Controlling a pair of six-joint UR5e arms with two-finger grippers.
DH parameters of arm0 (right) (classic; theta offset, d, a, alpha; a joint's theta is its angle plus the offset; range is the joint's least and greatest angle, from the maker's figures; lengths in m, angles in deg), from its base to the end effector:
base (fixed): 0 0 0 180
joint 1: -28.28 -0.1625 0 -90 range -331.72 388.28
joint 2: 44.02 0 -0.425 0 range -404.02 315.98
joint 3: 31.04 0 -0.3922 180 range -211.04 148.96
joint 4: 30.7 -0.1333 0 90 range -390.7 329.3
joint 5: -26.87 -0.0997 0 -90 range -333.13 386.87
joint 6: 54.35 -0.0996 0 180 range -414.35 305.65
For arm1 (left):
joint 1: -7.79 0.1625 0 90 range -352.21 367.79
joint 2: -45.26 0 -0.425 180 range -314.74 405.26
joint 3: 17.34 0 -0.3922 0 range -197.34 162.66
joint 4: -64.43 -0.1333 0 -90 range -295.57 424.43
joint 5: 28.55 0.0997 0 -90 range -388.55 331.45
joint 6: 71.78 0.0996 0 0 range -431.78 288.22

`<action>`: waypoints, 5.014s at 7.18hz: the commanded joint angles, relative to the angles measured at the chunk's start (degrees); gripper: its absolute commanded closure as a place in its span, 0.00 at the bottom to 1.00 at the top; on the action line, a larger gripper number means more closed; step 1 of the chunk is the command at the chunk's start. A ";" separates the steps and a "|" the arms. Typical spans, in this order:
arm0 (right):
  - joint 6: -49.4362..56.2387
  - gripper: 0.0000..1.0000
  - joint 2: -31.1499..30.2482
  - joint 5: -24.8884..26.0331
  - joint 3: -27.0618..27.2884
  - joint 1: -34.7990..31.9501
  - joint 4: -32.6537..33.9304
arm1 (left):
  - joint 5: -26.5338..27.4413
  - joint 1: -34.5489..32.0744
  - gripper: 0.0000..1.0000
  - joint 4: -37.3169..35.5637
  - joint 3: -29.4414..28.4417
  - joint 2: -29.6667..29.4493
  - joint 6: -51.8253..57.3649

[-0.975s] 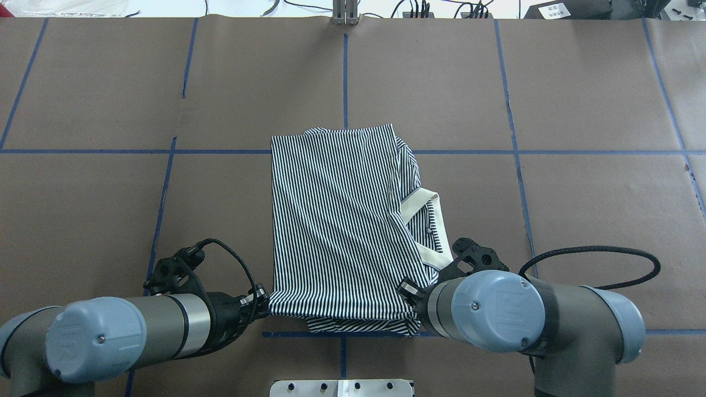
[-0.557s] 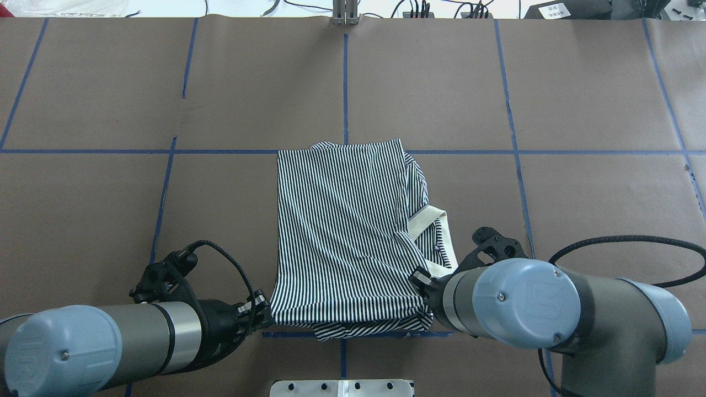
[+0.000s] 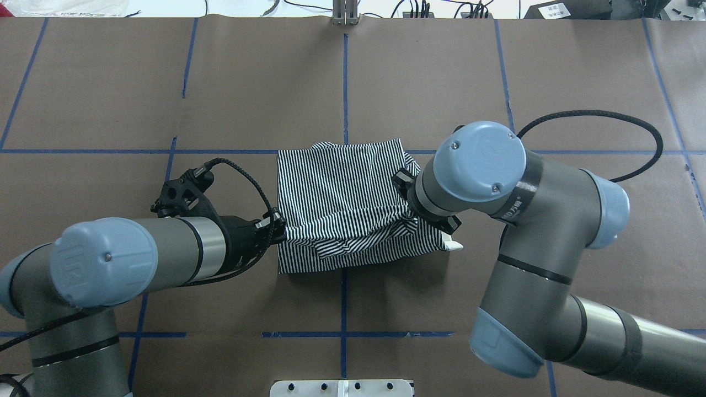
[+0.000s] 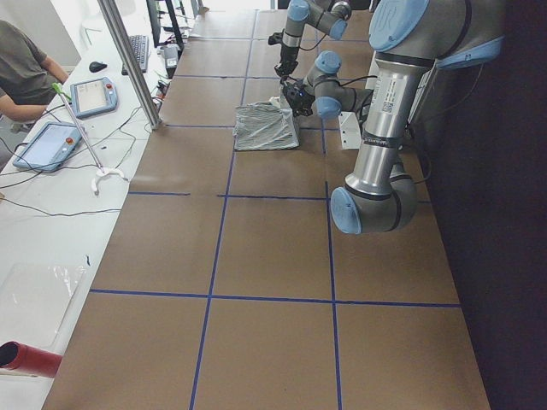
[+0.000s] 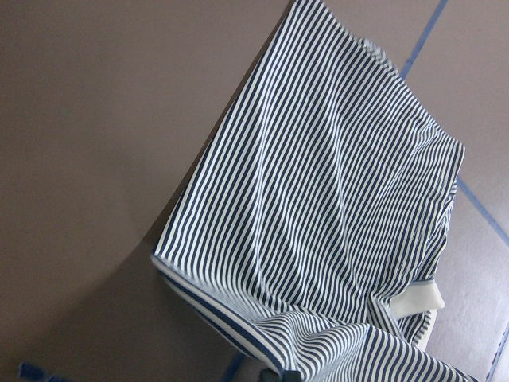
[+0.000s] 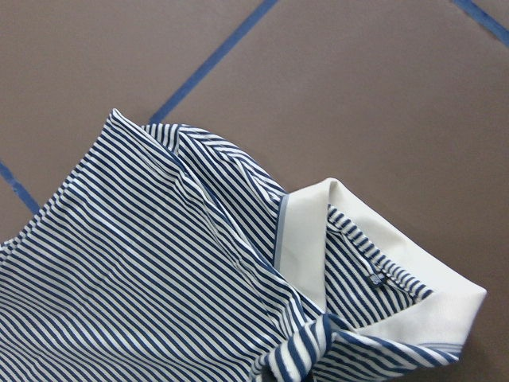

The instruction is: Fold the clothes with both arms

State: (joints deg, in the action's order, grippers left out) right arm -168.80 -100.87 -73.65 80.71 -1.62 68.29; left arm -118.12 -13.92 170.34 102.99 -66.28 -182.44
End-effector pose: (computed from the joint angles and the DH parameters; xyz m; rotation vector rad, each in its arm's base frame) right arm -0.4607 -0.3977 0.1940 -0.1396 -0.8309 0.8204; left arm 0.4411 -0.3199 0.1947 0.0178 1.2078 -0.6541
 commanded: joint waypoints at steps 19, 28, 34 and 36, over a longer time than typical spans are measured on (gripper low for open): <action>23.92 0.00 9.92 -13.82 -34.24 -16.51 -23.93 | -21.62 -11.69 1.00 8.87 -48.84 -26.00 39.98; 20.06 0.00 8.26 -11.11 -27.93 -9.40 -23.58 | -26.54 -25.57 1.00 17.67 -42.53 -17.89 48.34; 18.04 0.03 4.82 -5.92 -22.99 -3.33 -23.32 | -29.09 -27.15 1.00 14.68 -16.64 4.29 51.77; 17.15 1.00 7.09 -3.21 -24.04 0.00 -23.49 | -29.96 -28.12 1.00 14.68 -12.41 8.78 53.16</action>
State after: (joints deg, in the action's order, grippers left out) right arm -151.46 -95.19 -78.54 57.37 -3.54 44.90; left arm -147.45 -41.55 185.02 87.88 -60.27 -130.32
